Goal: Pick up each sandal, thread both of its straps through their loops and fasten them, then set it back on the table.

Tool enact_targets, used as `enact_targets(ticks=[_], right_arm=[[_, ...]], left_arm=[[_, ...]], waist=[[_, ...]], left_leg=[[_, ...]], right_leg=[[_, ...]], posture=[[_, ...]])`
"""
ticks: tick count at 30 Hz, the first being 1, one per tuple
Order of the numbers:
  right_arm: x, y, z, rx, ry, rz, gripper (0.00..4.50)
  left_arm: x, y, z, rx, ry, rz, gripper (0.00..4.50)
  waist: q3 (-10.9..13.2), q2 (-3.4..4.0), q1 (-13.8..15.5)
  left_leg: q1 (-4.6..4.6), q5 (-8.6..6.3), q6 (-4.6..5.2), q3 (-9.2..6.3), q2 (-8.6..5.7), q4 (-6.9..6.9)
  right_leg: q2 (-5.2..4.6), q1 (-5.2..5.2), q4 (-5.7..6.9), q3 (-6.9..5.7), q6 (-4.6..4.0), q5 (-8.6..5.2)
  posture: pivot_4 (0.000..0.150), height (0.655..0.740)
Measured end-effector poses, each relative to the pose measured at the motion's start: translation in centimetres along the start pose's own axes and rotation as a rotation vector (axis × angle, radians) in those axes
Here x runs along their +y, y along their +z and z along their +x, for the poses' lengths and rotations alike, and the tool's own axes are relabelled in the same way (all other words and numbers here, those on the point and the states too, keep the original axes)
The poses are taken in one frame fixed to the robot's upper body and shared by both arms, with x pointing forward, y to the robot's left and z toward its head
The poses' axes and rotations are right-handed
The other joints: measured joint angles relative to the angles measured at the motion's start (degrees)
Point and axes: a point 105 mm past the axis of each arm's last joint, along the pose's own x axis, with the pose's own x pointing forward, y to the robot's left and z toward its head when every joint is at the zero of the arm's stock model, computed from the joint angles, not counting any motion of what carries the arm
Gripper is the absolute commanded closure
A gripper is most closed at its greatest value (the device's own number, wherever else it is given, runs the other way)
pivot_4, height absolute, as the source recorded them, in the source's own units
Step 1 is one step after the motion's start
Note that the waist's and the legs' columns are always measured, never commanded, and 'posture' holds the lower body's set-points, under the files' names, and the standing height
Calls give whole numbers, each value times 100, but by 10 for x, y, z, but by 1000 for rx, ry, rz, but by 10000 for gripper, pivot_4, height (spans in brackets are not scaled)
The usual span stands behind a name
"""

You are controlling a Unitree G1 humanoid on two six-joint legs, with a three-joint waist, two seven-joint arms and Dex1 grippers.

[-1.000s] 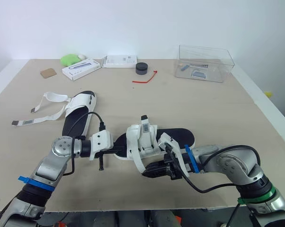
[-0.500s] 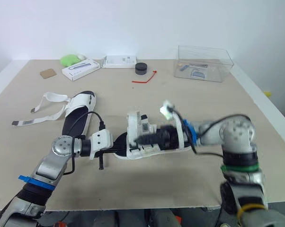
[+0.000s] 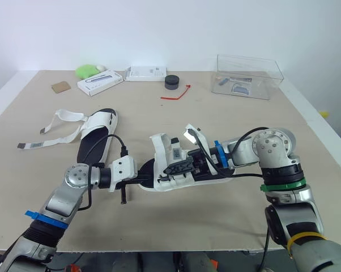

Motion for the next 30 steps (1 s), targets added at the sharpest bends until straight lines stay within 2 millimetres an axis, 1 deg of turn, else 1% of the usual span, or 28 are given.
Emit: enact_targets(ticks=[5, 10, 13, 19, 24, 26, 30], right_arm=[[-5, 1, 1, -5, -12, 12, 44737], [-5, 10, 5, -22, -11, 14, 44737], [-6, 11, 5, -23, -16, 19, 44737], [-8, 8, 5, -11, -21, 30, 44737], [-9, -1, 3, 2, -2, 44, 44737], [-6, -5, 2, 3, 25, 47, 44737], [-2, -6, 3, 4, 51, 61, 44737]], left_arm=[[-1, 0, 0, -1, 12, -2, 45000], [-1, 0, -1, -1, 16, -1, 45000], [-1, 0, -1, -1, 15, 0, 45000], [-1, 0, -1, -1, 14, 0, 45000], [-2, 0, 0, 0, 13, 1, 45000], [-2, 0, 0, -1, 11, 0, 45000], [-2, 0, -1, 0, 10, 0, 45000]], waist=[[0, 1, 0], [-1, 1, -1], [-1, 2, -1], [-1, 1, -1], [-1, 2, -1], [-1, 2, -1], [-1, 2, -1]], left_leg=[[0, 0, 0, 1, 0, 0], [2, 0, 0, 1, 2, 0], [0, 0, 0, 1, 3, -1], [-2, 0, 0, 1, 2, -1], [-2, -1, 0, 1, 2, -2], [-3, -2, 2, -1, 2, -2], [-4, -4, 4, 0, 2, -3]], right_leg=[[0, 0, 0, 1, -5, 3], [2, -1, 0, 0, -8, 5], [2, -1, 0, 0, -11, 5], [1, -2, 0, 0, -12, 6], [2, -2, -1, 0, -12, 5], [1, -1, -4, -1, -13, 5], [1, -1, -6, 0, -14, 5]], posture=[[1500, 7400], [1500, 7400], [1500, 7400], [1500, 7400], [1500, 7400], [1500, 7400], [1500, 7400]])
